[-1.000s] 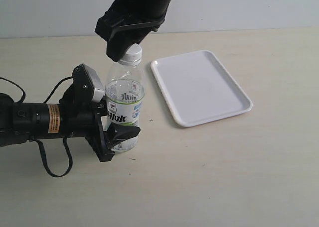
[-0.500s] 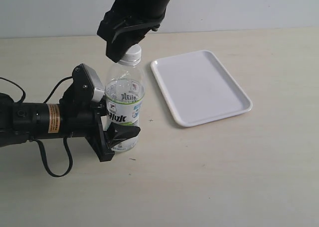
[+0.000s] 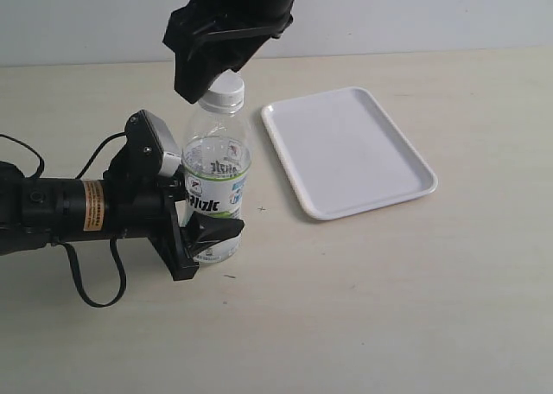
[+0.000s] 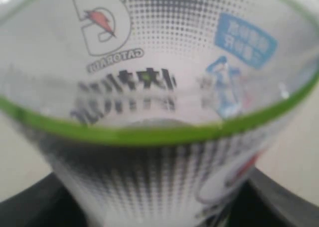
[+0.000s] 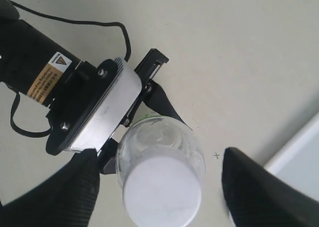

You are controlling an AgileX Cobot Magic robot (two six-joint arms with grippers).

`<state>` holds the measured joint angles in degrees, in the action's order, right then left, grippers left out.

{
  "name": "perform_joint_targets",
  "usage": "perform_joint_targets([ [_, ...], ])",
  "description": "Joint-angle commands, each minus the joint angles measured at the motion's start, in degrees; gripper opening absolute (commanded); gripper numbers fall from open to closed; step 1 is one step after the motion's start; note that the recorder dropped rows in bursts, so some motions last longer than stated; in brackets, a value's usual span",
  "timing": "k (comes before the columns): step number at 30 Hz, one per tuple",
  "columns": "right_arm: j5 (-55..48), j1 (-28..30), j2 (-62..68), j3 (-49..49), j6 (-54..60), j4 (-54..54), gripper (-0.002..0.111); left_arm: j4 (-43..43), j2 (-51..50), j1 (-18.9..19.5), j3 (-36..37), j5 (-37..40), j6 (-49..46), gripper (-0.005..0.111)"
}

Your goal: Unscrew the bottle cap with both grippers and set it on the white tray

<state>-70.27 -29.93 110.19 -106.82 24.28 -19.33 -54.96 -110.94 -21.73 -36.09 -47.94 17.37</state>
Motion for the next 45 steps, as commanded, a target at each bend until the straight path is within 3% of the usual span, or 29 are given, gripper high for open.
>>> perform_joint_targets([
  [1,0.3,0.0,-1.9,-0.4,-4.5,2.3,0.067,0.4,0.9,-0.1,-0.6,-2.3,0.2,0.000],
  [12,0.3,0.0,-3.3,-0.3,-8.0,2.4,0.064,0.1,0.9,-0.1,-0.6,-2.3,0.2,0.000],
  [27,2.0,0.0,-9.2,8.4,-8.1,4.7,0.064,0.1,0.9,-0.1,-0.6,-2.1,0.4,0.000],
  [34,4.5,0.0,-7.7,8.4,-9.3,4.6,0.080,0.1,0.9,-0.1,-0.6,-2.1,0.5,0.000],
  [45,6.7,0.0,-5.3,8.4,-7.4,4.4,0.080,0.1,0.9,-0.1,-0.6,-2.2,0.2,0.000],
])
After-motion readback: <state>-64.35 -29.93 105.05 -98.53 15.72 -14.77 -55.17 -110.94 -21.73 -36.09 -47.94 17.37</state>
